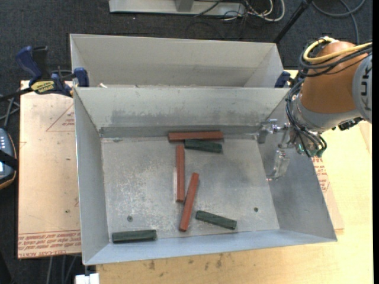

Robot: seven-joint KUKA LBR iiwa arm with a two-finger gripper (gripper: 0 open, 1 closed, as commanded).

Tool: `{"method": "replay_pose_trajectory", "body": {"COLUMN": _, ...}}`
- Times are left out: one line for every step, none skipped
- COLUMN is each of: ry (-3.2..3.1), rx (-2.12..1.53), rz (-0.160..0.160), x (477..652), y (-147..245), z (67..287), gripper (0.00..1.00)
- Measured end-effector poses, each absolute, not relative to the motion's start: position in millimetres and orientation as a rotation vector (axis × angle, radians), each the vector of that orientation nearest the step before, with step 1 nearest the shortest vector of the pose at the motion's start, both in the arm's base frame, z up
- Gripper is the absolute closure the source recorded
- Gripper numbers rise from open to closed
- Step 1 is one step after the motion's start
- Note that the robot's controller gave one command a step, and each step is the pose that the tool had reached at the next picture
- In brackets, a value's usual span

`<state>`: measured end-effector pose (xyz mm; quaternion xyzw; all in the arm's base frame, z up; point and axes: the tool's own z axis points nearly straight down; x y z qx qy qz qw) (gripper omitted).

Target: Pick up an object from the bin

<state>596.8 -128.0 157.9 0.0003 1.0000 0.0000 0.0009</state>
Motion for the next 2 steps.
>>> {"method": "replay_pose_trajectory", "body": {"ry": 3.132, "rx": -0.097, "rz": -0.001, "x": 576.6, "y": -130, "z": 119, "gripper": 0.00}}
{"method": "replay_pose_trajectory", "body": {"ry": 3.123, "rx": -0.349, "rz": 0.002, "x": 534.9, "y": -111, "z": 93, "gripper": 0.00}}
